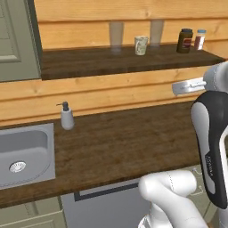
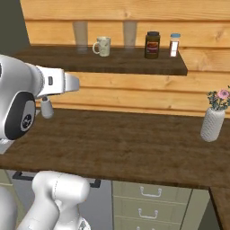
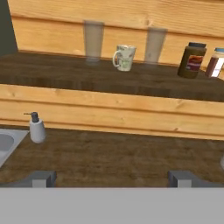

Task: Gather all objects into one cabinet and sort the glasses and bowls to opposite sides.

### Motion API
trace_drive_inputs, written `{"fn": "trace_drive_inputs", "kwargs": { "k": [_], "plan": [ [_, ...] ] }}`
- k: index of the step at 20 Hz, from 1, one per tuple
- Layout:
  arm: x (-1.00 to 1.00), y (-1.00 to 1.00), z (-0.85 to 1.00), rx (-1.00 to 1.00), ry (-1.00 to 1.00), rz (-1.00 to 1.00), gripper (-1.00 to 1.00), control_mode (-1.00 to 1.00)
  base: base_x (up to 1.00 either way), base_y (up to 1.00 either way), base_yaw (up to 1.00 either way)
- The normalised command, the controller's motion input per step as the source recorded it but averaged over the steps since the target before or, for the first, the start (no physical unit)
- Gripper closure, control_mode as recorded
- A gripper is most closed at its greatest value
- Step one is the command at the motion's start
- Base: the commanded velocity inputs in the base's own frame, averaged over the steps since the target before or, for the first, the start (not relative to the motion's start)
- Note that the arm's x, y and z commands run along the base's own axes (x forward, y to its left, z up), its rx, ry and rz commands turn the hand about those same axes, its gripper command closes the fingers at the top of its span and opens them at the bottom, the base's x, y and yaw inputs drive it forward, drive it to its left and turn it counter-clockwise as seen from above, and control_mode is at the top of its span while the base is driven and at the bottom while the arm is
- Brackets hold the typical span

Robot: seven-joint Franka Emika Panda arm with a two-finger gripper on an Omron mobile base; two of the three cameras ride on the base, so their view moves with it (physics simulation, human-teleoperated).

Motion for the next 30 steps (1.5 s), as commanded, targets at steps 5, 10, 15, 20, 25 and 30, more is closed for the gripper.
{"fn": "trace_drive_inputs", "kwargs": {
  "k": [5,10,15,20,25,30],
  "plan": [
    [0.00,0.00,0.00,0.00,0.00,0.00,-1.00,1.00,0.31,0.00,0.00],
    [0.05,-0.02,0.00,0.00,0.00,0.00,-1.00,-1.00,0.02,0.00,0.00],
    [0.31,-0.01,0.60,-0.02,0.00,0.00,-1.00,-1.00,0.00,0.00,0.00],
    [0.53,0.02,0.92,-0.08,0.00,-0.06,-1.00,-1.00,0.00,0.00,0.00],
    [0.14,0.05,-0.26,0.02,-0.01,-0.03,-1.00,-1.00,0.00,0.00,0.00],
    [0.30,0.26,-0.25,-0.15,-0.23,-0.01,-1.00,-1.00,0.00,0.00,0.00]
  ]
}}
